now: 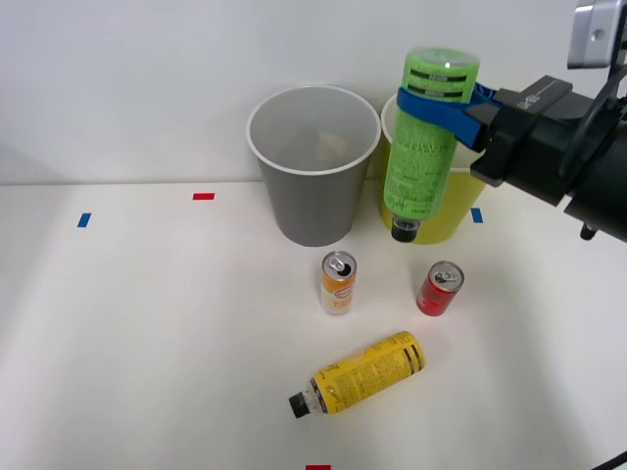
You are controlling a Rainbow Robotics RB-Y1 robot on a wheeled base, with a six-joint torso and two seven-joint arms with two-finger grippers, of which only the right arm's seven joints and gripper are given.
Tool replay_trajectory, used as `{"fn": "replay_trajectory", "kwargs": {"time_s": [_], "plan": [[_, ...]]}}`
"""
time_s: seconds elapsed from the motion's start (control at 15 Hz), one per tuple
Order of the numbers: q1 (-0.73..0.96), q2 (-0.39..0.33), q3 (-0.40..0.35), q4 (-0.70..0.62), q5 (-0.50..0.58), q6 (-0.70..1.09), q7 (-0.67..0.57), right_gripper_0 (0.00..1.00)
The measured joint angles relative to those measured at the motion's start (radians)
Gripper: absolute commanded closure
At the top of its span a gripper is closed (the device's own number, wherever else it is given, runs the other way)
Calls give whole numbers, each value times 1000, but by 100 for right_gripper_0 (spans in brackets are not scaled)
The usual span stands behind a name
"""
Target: Put cans in the gray bin, plastic bottles in the light green bin
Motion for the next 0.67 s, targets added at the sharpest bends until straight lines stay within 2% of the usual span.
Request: {"fn": "replay_trajectory", "kwargs": {"time_s": [0.33,0.67], "plan": [[-96,17,10,36,148,-78,-122,100],[-240,-20,14,279,170,-200,-84,100]]}}
